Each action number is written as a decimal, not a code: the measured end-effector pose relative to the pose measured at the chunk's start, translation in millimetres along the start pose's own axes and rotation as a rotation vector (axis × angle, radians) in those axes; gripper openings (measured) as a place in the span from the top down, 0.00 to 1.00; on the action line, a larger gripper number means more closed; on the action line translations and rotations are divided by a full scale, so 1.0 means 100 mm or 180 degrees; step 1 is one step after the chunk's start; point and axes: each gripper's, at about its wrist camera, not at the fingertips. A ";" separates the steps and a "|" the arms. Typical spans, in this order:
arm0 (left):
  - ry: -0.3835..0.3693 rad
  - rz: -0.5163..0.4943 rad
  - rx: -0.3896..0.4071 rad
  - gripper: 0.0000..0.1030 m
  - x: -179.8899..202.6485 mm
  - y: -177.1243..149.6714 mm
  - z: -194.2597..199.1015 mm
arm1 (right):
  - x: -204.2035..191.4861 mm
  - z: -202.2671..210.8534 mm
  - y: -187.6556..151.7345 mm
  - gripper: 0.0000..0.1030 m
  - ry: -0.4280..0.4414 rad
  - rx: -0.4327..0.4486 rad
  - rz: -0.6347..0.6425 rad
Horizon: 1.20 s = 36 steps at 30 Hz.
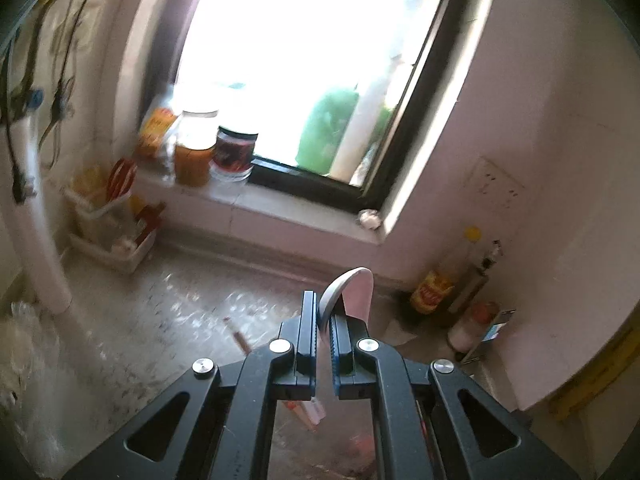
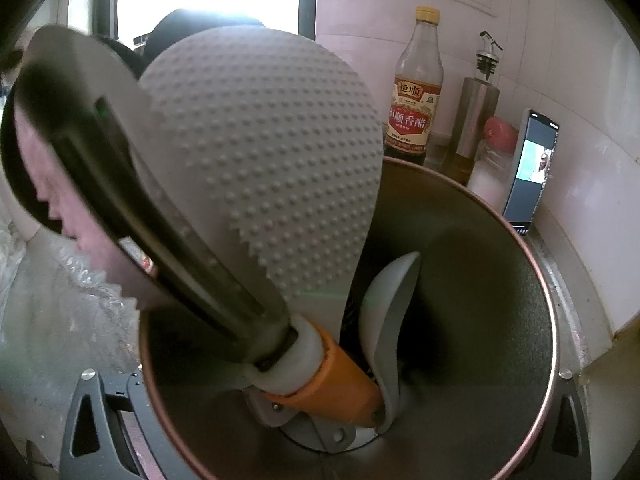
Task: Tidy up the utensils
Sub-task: 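Lift the white soup spoon with the left gripper toward the holder, then lower the spoon into the steel holder and open the left gripper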
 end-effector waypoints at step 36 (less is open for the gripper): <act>-0.0699 -0.1002 -0.0126 0.95 1.30 -0.18 -0.23 | 0.03 0.04 -0.01 0.00 0.0064 -0.0006 -0.0028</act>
Point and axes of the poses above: each gripper's, at about its wrist camera, not at the fingertips, and z roughly against the way its jaws point, x to its right, y to its top, and after that the axes turned 3 degrees about y, right-handed
